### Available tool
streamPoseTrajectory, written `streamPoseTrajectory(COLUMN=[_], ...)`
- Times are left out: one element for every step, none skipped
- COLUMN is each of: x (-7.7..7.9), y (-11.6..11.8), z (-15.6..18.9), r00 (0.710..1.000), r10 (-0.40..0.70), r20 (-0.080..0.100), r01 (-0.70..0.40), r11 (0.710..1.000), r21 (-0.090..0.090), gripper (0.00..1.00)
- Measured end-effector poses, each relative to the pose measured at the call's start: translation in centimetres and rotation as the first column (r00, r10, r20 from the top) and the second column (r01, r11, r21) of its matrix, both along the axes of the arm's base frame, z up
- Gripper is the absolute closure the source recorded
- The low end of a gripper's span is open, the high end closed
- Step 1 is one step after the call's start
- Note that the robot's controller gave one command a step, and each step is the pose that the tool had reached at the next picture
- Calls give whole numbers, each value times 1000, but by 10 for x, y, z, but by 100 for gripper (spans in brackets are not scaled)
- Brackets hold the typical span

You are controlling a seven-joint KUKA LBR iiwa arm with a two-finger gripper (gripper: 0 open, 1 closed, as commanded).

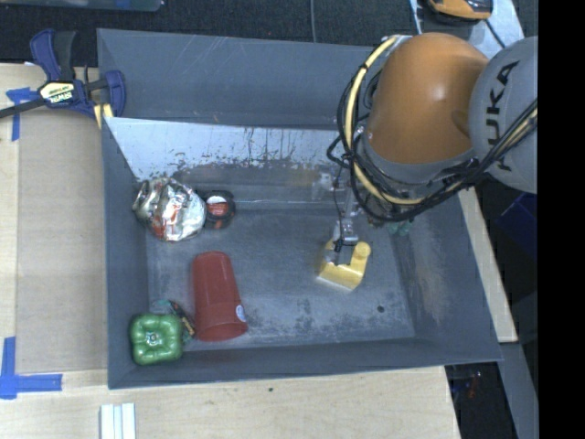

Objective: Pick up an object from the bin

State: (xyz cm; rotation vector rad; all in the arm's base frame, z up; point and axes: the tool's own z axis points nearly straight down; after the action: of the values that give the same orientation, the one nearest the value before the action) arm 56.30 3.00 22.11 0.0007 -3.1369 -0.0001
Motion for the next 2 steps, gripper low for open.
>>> streamPoseTrajectory(x=[2,13], y=[0,-47], z=[5,-89], r00=[1000,1000], r10=[-1,-10], r20=[9,14], r01=[1,10], r11=[1000,1000], r21=[0,0], gripper=[0,0])
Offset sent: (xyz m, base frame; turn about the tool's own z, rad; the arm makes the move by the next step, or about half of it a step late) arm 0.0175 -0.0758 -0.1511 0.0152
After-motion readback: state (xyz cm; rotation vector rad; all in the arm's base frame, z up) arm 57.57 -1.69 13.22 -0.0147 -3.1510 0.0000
